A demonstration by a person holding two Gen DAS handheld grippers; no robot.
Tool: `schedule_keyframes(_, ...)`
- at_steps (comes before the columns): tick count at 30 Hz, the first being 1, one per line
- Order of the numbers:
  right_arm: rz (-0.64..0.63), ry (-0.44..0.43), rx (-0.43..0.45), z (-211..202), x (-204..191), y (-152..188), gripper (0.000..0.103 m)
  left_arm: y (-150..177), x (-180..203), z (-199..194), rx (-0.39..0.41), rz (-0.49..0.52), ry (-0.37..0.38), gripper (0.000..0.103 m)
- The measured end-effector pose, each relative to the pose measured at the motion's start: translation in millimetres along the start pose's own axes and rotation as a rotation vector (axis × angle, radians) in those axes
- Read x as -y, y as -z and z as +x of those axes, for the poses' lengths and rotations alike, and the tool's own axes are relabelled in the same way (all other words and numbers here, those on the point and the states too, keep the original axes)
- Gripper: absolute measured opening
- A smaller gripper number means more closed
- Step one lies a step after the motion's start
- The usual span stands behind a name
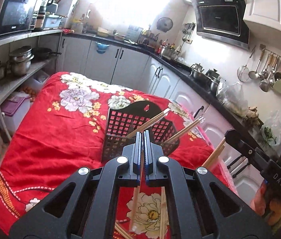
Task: Organize utensils
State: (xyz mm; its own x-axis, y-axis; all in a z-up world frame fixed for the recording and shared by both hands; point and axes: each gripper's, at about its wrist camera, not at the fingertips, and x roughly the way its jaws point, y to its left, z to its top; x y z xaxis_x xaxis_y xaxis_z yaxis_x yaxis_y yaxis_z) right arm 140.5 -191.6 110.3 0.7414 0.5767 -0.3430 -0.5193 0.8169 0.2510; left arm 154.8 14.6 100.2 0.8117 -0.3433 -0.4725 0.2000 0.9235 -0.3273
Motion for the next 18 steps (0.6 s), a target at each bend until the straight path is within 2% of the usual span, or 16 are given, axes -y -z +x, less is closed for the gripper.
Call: schedule_keyframes(18,-0.008,0.015,0.084,-12,3,-23,0.002,-52,36,-10,0.079,0.053,0.083,0.0)
